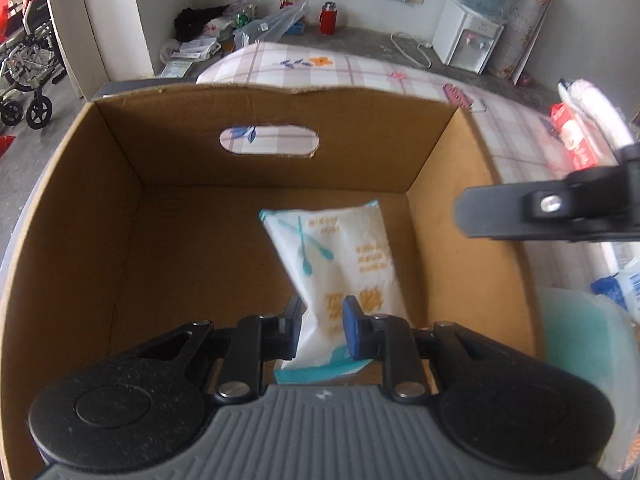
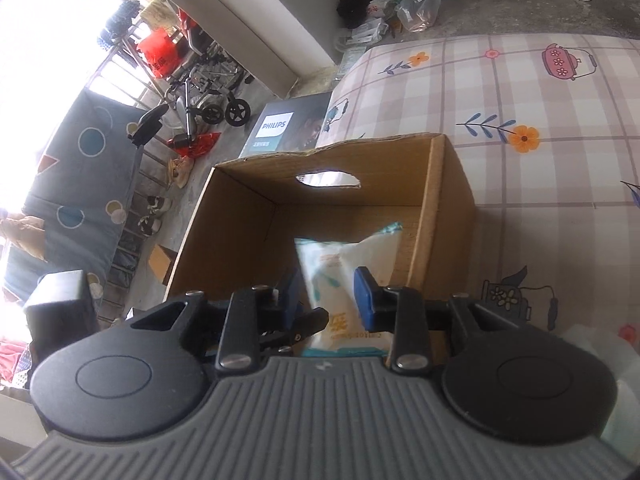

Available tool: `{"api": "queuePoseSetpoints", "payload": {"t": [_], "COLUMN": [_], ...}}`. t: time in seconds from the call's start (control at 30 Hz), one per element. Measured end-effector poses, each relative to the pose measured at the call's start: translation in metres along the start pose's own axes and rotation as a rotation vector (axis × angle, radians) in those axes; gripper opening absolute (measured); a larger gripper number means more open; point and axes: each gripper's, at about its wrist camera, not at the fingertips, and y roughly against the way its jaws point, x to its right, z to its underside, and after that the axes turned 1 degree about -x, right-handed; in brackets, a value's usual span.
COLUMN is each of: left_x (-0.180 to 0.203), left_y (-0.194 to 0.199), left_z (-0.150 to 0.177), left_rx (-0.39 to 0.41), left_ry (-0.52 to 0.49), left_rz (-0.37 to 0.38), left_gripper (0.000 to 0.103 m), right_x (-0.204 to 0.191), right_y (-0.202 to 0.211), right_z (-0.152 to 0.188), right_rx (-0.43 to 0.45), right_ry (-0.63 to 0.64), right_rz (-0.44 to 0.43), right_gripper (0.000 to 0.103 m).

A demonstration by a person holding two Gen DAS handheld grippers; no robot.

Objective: Organize soft objects
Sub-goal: 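Carry the cotton-swab pack with the left gripper into the cardboard box and release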

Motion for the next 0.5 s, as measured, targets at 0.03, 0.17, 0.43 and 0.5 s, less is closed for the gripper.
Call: {"api": "queuePoseSetpoints", "payload": {"t": [0.03,0.17,0.43,0.5], "left_x": [-0.002,-0.010,0.008,0.016], "left_y": [-0.007,-0.014,-0.025,-0.028], "left_z": [0.000,0.002,-0.014,-0.020], "left_rx": [-0.020,-0.028,-0.002,0.005], "left_ry": [0.009,0.041,-0.054,-0.083], "left_rz": [0.005,0.012,-0.023,-0.024], "left_gripper": [0.025,0.027,0.022,0.022], "right_x": [0.005,0.015,0.030,0.034], "right_y": [0.002,0.022,0.044,0.045], "right_z": [0.000,0.002,0.007,0.008], "right_rx": [0.000,0.025,0.037,0.033], "right_ry": [-0.002,0.016,-0.006,-0.015], "right_rz": [0.004,0.006,-0.019,-0.022], "right_gripper": [0.030,0.030,0.030,0.030]}}
